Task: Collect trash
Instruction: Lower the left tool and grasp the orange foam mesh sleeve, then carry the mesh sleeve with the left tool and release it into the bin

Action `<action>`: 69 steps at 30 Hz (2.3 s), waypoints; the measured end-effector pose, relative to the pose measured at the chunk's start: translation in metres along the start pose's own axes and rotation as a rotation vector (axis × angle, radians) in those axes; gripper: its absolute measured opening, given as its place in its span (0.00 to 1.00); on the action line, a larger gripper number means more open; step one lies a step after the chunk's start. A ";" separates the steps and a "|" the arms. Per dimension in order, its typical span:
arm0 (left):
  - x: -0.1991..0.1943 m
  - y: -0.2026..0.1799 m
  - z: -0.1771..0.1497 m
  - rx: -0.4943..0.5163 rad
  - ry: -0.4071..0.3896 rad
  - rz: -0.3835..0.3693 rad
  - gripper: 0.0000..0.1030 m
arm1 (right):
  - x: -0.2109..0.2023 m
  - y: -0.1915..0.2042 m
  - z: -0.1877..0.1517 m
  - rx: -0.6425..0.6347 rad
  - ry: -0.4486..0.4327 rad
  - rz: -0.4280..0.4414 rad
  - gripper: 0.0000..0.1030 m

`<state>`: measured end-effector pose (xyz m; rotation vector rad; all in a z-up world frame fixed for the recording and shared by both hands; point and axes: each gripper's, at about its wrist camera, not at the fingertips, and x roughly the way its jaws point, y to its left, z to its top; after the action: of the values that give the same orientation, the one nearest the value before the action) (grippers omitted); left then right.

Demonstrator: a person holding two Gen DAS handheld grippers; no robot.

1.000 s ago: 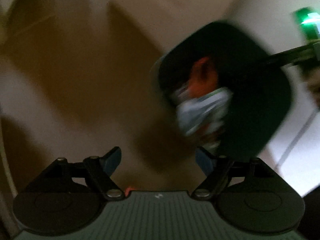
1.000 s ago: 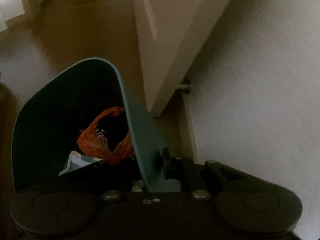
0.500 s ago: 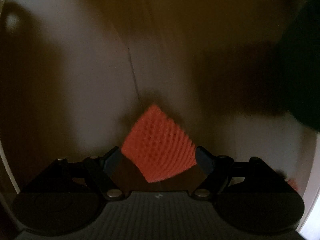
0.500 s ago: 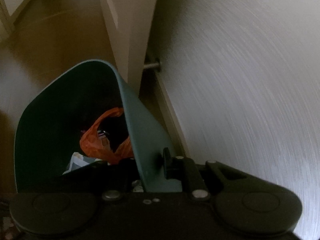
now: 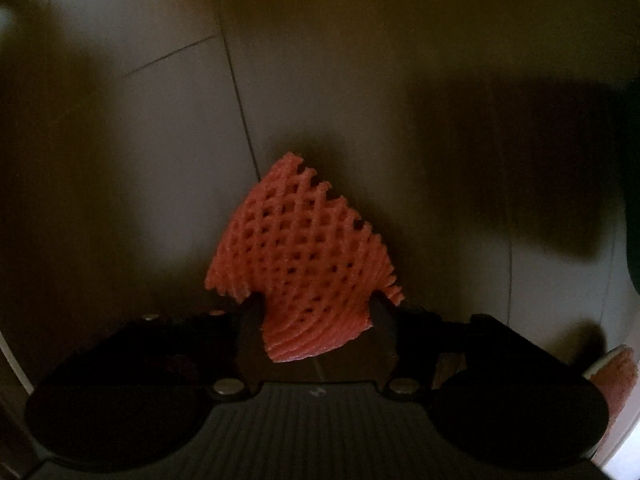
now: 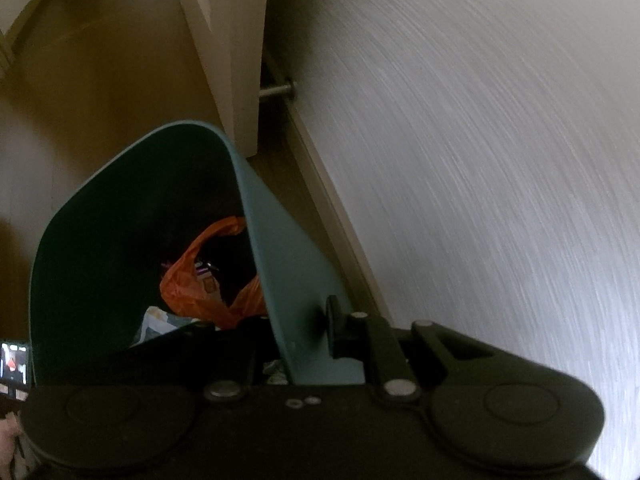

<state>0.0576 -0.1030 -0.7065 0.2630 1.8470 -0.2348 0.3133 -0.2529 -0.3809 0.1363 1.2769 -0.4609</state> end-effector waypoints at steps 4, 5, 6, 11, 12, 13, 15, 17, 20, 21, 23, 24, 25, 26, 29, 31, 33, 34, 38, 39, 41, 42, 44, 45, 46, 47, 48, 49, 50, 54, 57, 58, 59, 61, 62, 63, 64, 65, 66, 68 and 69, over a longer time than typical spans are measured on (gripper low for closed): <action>-0.006 0.000 0.004 0.014 -0.014 -0.006 0.19 | 0.001 -0.003 -0.002 0.011 0.001 0.003 0.12; -0.009 0.002 0.006 0.015 -0.030 -0.002 0.18 | 0.001 -0.003 -0.002 0.012 0.001 0.004 0.12; -0.008 0.009 0.005 0.006 -0.039 -0.004 0.17 | 0.002 -0.002 -0.002 0.016 0.002 0.004 0.12; -0.059 0.034 0.020 -0.045 -0.110 -0.072 0.16 | -0.001 0.000 -0.003 0.018 0.005 0.011 0.12; -0.075 0.039 0.024 -0.043 -0.137 -0.092 0.16 | -0.002 0.001 -0.001 0.017 0.002 0.014 0.12; -0.093 0.045 0.027 -0.039 -0.166 -0.113 0.16 | 0.001 0.001 0.002 0.018 0.000 0.018 0.12; -0.136 0.058 0.029 -0.001 -0.238 -0.141 0.16 | 0.000 0.002 0.006 0.014 -0.010 0.027 0.12; -0.176 0.069 0.026 0.042 -0.313 -0.141 0.16 | -0.002 0.004 0.007 0.010 -0.020 0.034 0.12; -0.237 0.087 0.017 0.076 -0.417 -0.155 0.16 | -0.003 0.011 0.013 -0.003 -0.033 0.047 0.13; -0.256 0.090 0.011 0.091 -0.459 -0.161 0.16 | -0.003 0.015 0.016 -0.009 -0.036 0.053 0.13; -0.298 0.093 0.002 0.129 -0.522 -0.169 0.16 | -0.003 0.021 0.020 -0.026 -0.041 0.063 0.13; -0.317 0.092 -0.003 0.157 -0.551 -0.183 0.16 | -0.002 0.022 0.019 -0.030 -0.044 0.070 0.13; -0.335 0.088 -0.012 0.190 -0.578 -0.190 0.16 | -0.002 0.024 0.020 -0.034 -0.046 0.075 0.13; -0.366 0.077 -0.017 0.225 -0.601 -0.188 0.16 | -0.001 0.030 0.022 -0.042 -0.050 0.083 0.13; -0.388 0.053 -0.035 0.340 -0.637 -0.190 0.16 | -0.002 0.047 0.027 -0.074 -0.058 0.110 0.13; -0.389 0.032 -0.039 0.390 -0.646 -0.172 0.16 | -0.003 0.064 0.031 -0.093 -0.067 0.129 0.13; -0.381 0.016 -0.036 0.398 -0.612 -0.175 0.16 | -0.004 0.079 0.036 -0.101 -0.073 0.154 0.13; -0.374 0.008 -0.030 0.401 -0.582 -0.186 0.16 | -0.004 0.083 0.038 -0.103 -0.076 0.163 0.13; -0.352 -0.004 -0.014 0.413 -0.531 -0.141 0.16 | -0.003 0.106 0.044 -0.109 -0.078 0.211 0.13; -0.346 -0.006 -0.010 0.411 -0.518 -0.142 0.16 | -0.002 0.112 0.045 -0.115 -0.078 0.221 0.13; -0.336 -0.008 0.002 0.385 -0.501 -0.130 0.16 | -0.001 0.126 0.042 -0.126 -0.075 0.235 0.13; -0.330 -0.007 0.009 0.372 -0.485 -0.140 0.16 | 0.001 0.131 0.042 -0.134 -0.074 0.242 0.13; -0.318 -0.009 0.024 0.335 -0.473 -0.127 0.16 | 0.005 0.136 0.041 -0.138 -0.067 0.254 0.13; -0.312 -0.017 0.034 0.333 -0.461 -0.125 0.17 | 0.008 0.141 0.043 -0.139 -0.063 0.256 0.13; -0.307 -0.016 0.044 0.320 -0.448 -0.134 0.17 | 0.011 0.142 0.044 -0.129 -0.058 0.262 0.13; -0.301 -0.016 0.053 0.300 -0.431 -0.139 0.17 | 0.014 0.142 0.045 -0.124 -0.054 0.265 0.13; -0.293 -0.016 0.059 0.286 -0.409 -0.145 0.17 | 0.017 0.142 0.046 -0.124 -0.050 0.266 0.13; -0.286 -0.017 0.068 0.269 -0.386 -0.162 0.17 | 0.019 0.142 0.046 -0.127 -0.051 0.264 0.13; -0.280 -0.018 0.072 0.257 -0.379 -0.164 0.17 | 0.011 0.144 0.041 -0.122 -0.055 0.267 0.13; -0.263 -0.023 0.085 0.234 -0.347 -0.133 0.17 | 0.016 0.138 0.046 -0.104 -0.058 0.286 0.13; -0.256 -0.034 0.098 0.248 -0.319 -0.120 0.18 | 0.023 0.130 0.048 -0.084 -0.051 0.297 0.12; -0.254 -0.039 0.100 0.251 -0.313 -0.109 0.18 | 0.026 0.125 0.050 -0.070 -0.045 0.298 0.12; -0.252 -0.044 0.102 0.254 -0.309 -0.097 0.18 | 0.031 0.122 0.050 -0.061 -0.040 0.298 0.12; -0.240 -0.052 0.127 0.258 -0.305 -0.094 0.20 | 0.039 0.113 0.053 -0.038 -0.028 0.300 0.11; -0.240 -0.055 0.129 0.258 -0.308 -0.099 0.22 | 0.043 0.107 0.054 -0.019 -0.023 0.300 0.10; -0.239 -0.052 0.127 0.257 -0.308 -0.103 0.23 | 0.046 0.102 0.055 -0.006 -0.020 0.297 0.10; -0.238 -0.054 0.129 0.251 -0.304 -0.106 0.26 | 0.049 0.099 0.057 0.004 -0.018 0.295 0.10; -0.238 -0.055 0.129 0.248 -0.302 -0.109 0.27 | 0.052 0.094 0.058 0.019 -0.015 0.295 0.10; -0.238 -0.056 0.129 0.250 -0.301 -0.112 0.28 | 0.056 0.089 0.059 0.026 -0.005 0.295 0.10; -0.240 -0.060 0.130 0.253 -0.295 -0.113 0.30 | 0.060 0.087 0.062 0.035 0.005 0.315 0.10; -0.242 -0.062 0.130 0.259 -0.299 -0.115 0.32 | 0.063 0.086 0.062 0.039 0.005 0.314 0.10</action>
<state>0.2251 -0.2151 -0.5094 0.2836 1.5358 -0.5646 0.4167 -0.2135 -0.4347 0.3650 1.2257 -0.2151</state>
